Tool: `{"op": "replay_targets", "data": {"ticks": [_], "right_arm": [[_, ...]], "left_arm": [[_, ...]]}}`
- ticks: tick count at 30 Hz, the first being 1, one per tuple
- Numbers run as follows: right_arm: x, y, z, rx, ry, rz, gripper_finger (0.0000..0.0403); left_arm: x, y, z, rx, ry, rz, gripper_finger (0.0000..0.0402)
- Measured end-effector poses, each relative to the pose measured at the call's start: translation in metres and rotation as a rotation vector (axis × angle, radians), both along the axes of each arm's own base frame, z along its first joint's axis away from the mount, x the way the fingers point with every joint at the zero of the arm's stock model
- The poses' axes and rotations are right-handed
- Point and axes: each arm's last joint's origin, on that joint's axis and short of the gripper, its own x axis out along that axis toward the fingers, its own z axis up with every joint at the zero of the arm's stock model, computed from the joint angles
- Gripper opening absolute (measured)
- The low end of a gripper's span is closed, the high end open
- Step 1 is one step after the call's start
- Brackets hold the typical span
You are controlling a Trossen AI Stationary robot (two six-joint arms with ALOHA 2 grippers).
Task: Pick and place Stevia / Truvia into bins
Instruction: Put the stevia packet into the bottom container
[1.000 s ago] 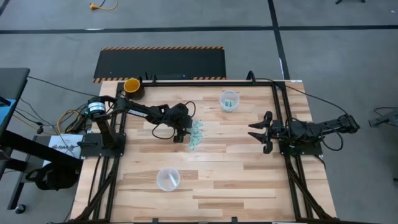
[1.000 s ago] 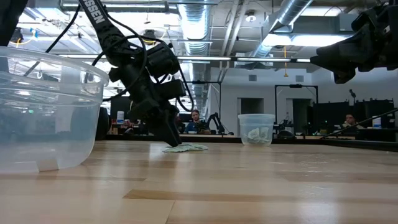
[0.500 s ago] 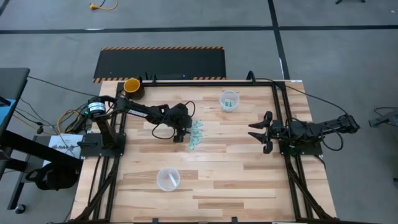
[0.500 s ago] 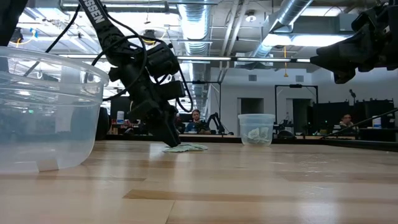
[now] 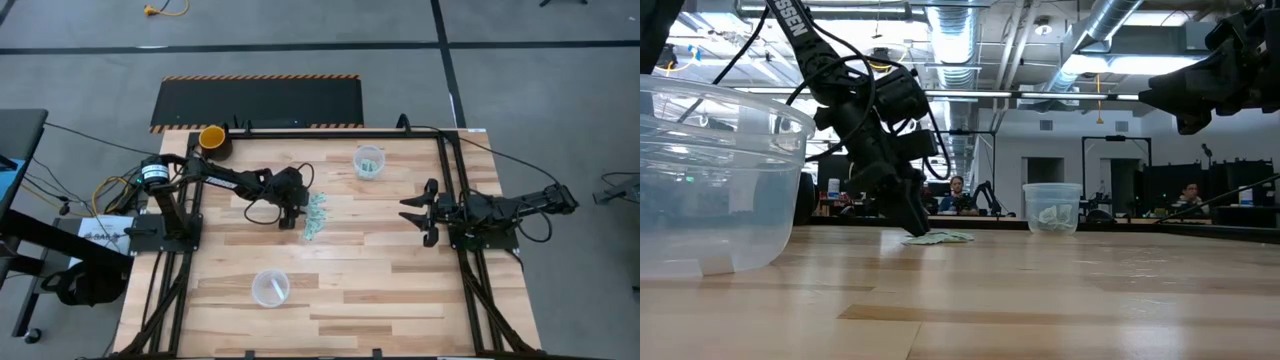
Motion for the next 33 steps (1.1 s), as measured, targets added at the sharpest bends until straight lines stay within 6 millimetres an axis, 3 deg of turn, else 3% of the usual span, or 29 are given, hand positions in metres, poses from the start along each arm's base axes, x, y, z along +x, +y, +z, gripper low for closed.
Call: {"op": "replay_targets", "data": {"ticks": [17,27,33], "right_arm": [[0.0,0.0,0.0,0.0,0.0,0.0,0.0159],[0.0,0.0,0.0,0.0,0.0,0.0,0.0159],[0.0,0.0,0.0,0.0,0.0,0.001,0.0159]], "left_arm": [[-0.002,0.001,-0.001,-0.008,0.024,0.02,0.0007],[-0.003,-0.001,0.001,-0.007,0.034,0.019,0.0001],[-0.008,-0.011,0.019,0.12,0.056,0.055,0.0]]}}
